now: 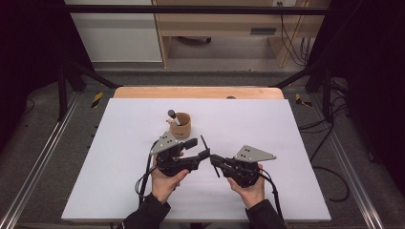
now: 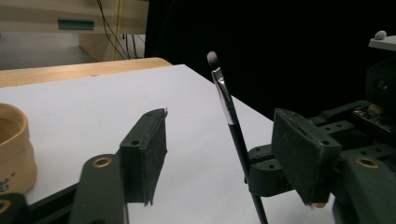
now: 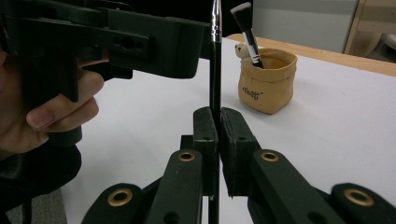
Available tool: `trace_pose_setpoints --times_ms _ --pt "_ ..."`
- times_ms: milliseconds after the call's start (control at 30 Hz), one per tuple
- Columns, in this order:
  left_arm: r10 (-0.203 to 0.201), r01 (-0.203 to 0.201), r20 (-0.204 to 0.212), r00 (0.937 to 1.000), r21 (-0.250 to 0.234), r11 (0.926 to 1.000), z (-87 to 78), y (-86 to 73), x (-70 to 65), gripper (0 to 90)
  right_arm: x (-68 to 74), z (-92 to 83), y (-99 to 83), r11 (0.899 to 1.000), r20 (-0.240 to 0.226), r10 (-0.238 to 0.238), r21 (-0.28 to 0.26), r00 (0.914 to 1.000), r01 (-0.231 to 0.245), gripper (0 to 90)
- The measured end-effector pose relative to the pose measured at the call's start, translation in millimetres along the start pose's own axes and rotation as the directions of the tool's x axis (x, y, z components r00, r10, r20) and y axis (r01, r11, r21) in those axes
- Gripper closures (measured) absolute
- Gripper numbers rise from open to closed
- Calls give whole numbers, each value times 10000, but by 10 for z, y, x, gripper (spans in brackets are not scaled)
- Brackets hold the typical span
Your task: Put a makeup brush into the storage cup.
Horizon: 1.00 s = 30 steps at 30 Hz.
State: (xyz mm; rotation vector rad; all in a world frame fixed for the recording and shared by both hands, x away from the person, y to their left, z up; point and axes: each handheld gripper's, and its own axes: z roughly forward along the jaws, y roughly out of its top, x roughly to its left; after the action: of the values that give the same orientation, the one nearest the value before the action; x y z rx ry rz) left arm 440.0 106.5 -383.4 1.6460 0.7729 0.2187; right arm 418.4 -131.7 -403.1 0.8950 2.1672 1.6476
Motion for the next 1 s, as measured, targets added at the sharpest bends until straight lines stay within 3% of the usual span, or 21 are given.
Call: trace_pose_setpoints --times_ms 233,633,1000 --pt "-292 291 224 9993 47 9996 33 -17 -12 505 14 4 5 10000 -55 30 -69 10000 -30 858" --pt "-623 623 219 9978 -8 9981 55 -30 -37 669 29 17 2 9999 -99 28 -154 9999 -29 857" --pt "-668 668 236 9975 12 9978 73 -49 -57 773 38 25 2 9999 -164 -20 -111 9999 18 858"
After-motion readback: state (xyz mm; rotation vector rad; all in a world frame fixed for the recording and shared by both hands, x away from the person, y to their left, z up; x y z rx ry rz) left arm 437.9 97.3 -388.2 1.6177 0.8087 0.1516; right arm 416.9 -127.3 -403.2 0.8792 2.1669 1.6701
